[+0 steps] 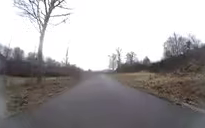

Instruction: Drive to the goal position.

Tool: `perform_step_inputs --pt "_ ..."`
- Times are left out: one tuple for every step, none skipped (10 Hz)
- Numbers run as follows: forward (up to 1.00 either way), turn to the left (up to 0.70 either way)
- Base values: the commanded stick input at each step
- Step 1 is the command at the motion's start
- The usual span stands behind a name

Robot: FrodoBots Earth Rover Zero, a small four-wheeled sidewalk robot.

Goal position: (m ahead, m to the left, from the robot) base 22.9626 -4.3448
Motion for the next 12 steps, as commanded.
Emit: perform_step_inputs --pt "0.70 0.00" --pt "0.70 0.00" --pt "0.70 0.00" --pt "0.70 0.00" --pt "0.70 0.00" --pt "0.70 0.00" --pt "0.70 0.00" --pt "0.70 0.00" --pt "0.70 0.00" --pt "0.70 0.00" --pt "0.70 0.00" --pt "0.70 0.00"
